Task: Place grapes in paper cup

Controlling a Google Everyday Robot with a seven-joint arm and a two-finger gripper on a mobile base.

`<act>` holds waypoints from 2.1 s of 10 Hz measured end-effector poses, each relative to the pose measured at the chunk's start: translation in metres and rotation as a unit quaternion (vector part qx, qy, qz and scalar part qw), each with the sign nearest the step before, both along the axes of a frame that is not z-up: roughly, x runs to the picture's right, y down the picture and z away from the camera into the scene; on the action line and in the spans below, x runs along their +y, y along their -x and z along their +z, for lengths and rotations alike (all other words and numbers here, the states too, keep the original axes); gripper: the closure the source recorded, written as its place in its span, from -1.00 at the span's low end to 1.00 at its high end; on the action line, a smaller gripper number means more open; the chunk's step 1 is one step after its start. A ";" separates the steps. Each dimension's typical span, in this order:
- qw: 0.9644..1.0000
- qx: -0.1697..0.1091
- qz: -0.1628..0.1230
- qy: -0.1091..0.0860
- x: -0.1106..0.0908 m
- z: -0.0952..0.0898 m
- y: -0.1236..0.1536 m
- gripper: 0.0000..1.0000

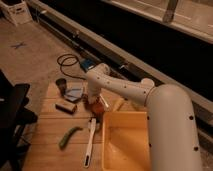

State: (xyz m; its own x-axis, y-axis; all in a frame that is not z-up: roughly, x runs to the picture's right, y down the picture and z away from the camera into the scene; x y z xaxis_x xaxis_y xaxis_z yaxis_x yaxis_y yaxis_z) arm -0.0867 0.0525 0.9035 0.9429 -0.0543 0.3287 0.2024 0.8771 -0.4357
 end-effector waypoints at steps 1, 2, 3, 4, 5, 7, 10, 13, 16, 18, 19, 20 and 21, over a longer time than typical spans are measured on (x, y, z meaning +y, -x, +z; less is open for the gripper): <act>1.000 -0.008 0.003 -0.017 -0.014 -0.015 0.000 1.00; 0.999 -0.014 0.006 -0.031 -0.025 -0.027 0.000 1.00; 0.999 -0.019 0.007 -0.043 -0.035 -0.036 -0.001 1.00; 0.998 -0.027 0.009 -0.054 -0.050 -0.048 -0.003 1.00; 0.997 -0.035 0.011 -0.064 -0.067 -0.060 -0.007 1.00; 0.996 -0.040 0.014 -0.074 -0.095 -0.074 -0.020 1.00; 0.995 -0.031 0.036 -0.086 -0.134 -0.084 -0.073 1.00; 0.993 -0.006 0.077 -0.088 -0.154 -0.086 -0.140 1.00; 0.988 0.027 0.118 -0.094 -0.170 -0.094 -0.206 1.00; 0.983 0.048 0.148 -0.094 -0.174 -0.100 -0.246 1.00; 0.981 0.056 0.160 -0.093 -0.174 -0.101 -0.260 1.00; 0.979 0.064 0.169 -0.090 -0.173 -0.100 -0.272 1.00; 0.977 0.074 0.180 -0.086 -0.169 -0.099 -0.286 1.00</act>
